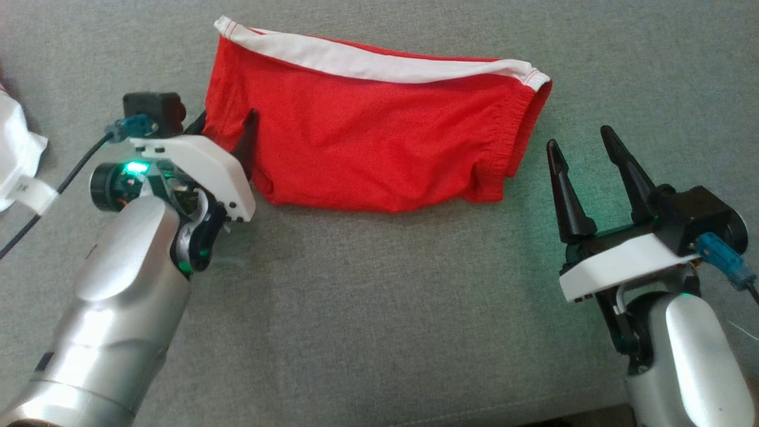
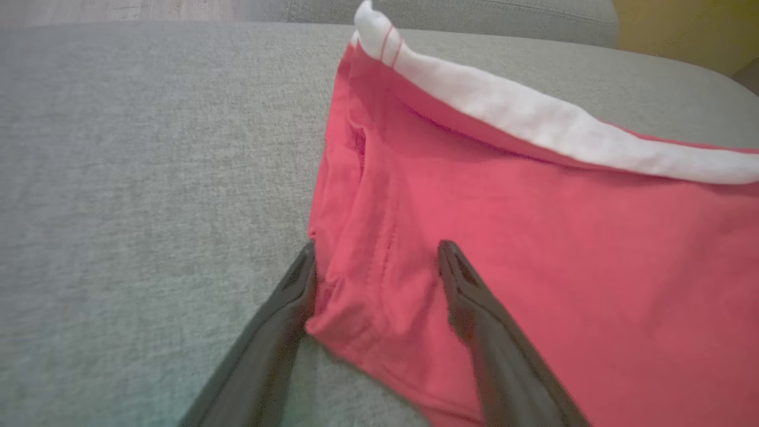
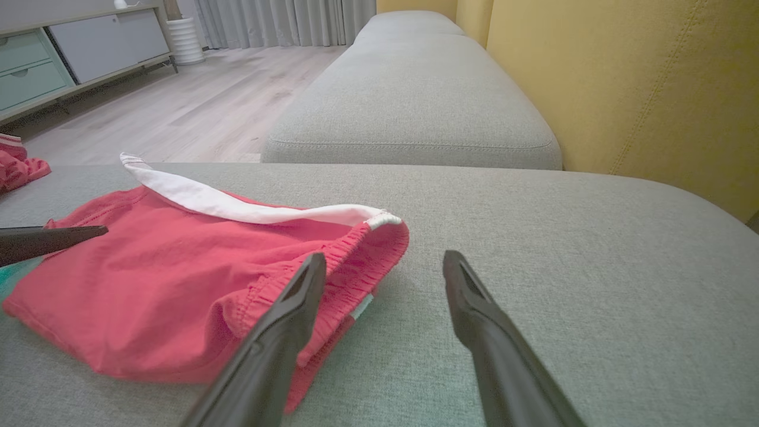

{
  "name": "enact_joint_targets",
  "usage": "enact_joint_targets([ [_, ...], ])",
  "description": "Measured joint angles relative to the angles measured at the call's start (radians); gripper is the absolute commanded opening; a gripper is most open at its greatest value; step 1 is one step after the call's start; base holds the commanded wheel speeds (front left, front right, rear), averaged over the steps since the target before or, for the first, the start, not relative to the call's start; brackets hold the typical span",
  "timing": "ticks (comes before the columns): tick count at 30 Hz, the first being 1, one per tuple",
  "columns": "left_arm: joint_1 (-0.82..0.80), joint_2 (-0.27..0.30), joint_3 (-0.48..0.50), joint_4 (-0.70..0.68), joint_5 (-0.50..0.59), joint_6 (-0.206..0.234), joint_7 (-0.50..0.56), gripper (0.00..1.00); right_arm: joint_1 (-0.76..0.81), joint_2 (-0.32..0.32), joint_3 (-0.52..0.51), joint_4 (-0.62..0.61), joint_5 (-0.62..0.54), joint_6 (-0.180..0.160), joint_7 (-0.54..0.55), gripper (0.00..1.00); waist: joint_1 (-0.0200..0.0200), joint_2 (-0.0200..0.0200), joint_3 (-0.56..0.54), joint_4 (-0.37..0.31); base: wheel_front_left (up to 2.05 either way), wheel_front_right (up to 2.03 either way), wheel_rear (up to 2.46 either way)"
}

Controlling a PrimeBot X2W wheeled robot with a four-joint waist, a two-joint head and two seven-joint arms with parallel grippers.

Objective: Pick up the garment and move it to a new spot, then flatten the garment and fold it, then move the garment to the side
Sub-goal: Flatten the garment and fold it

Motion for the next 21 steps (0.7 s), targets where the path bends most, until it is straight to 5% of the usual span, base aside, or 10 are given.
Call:
enact_joint_targets([
  [1, -0.005, -0.001, -0.002, 0.0, 0.0, 0.0, 0.009, 0.81, -0.001, 0.0, 0.002, 0.0, 0.0, 0.0, 0.0, 1.0, 0.0, 0.0, 0.001, -0.001, 0.0, 0.0, 0.0],
  [2, -0.008, -0.002, -0.004, 0.0, 0.0, 0.0, 0.013, 0.5, -0.001, 0.0, 0.003, 0.0, 0.0, 0.0, 0.0, 1.0, 0.0, 0.0, 0.001, -0.002, 0.0, 0.0, 0.0],
  [3, -0.011, -0.003, -0.008, 0.0, 0.0, -0.001, 0.016, 0.43, -0.001, 0.0, 0.003, 0.001, 0.0, 0.0, 0.0, 1.0, 0.0001, 0.0, 0.001, -0.002, 0.0, 0.0, 0.0],
  [5, -0.01, -0.012, -0.014, -0.001, 0.001, -0.005, 0.011, 0.0, -0.001, 0.0, 0.003, 0.001, 0.0, 0.0, 0.0, 1.0, 0.0001, 0.0, 0.0, -0.002, 0.0, 0.0, 0.0],
  [21, 0.25, -0.028, -0.001, -0.187, -0.021, 0.055, -0.172, 0.0, 0.05, 0.002, -0.095, 0.024, -0.009, 0.0, 0.003, 1.0, 0.0, 0.0, -0.105, 0.087, 0.0, 0.0, 0.0],
])
